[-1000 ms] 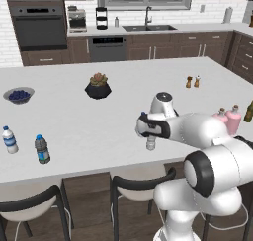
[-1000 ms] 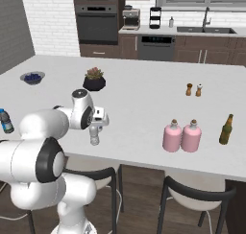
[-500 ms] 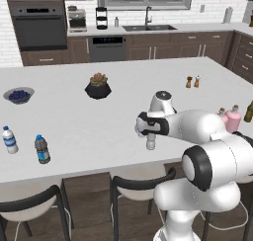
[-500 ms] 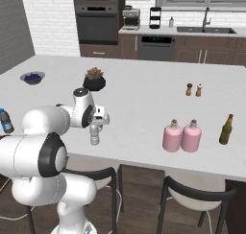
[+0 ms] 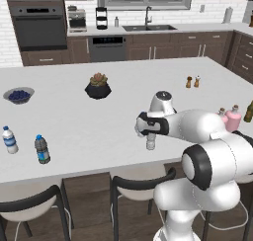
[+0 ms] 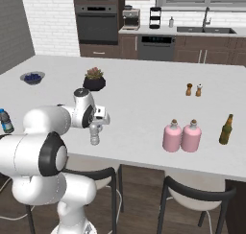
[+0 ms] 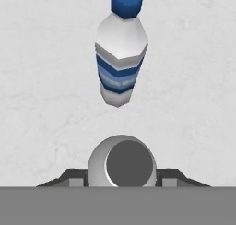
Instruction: Move the plastic bottles in the middle to the plastics group, and the glass bottles in the middle to the glass group.
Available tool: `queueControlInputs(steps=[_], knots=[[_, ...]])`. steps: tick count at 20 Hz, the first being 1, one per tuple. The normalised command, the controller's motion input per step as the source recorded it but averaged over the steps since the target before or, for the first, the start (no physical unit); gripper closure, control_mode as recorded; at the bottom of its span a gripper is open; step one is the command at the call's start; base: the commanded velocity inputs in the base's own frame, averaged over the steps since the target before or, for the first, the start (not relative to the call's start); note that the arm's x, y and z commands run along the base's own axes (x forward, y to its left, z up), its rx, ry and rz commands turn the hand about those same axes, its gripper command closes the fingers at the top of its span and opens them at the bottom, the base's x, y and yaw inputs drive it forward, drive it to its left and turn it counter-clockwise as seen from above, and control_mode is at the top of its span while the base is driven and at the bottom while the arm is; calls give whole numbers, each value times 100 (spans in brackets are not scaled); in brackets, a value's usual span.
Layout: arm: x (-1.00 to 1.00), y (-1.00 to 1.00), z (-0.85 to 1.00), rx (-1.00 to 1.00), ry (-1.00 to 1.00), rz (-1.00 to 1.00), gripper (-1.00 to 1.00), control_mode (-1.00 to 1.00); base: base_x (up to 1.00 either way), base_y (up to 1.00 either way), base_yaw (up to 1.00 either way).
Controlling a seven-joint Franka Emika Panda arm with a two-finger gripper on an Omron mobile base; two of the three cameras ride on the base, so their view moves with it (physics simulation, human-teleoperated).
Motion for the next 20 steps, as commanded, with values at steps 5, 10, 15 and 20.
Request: queueControlInputs(steps=[5, 10, 15, 20], knots=[[-8, 0, 0, 0, -1, 0, 100, -100, 0, 0, 0], [-36, 7, 21, 7, -4, 2, 100, -100, 0, 0, 0], [-16, 59, 32, 4, 0, 13, 100, -100, 0, 0, 0], [0, 91, 31, 0, 0, 11, 100, -100, 0, 0, 0]])
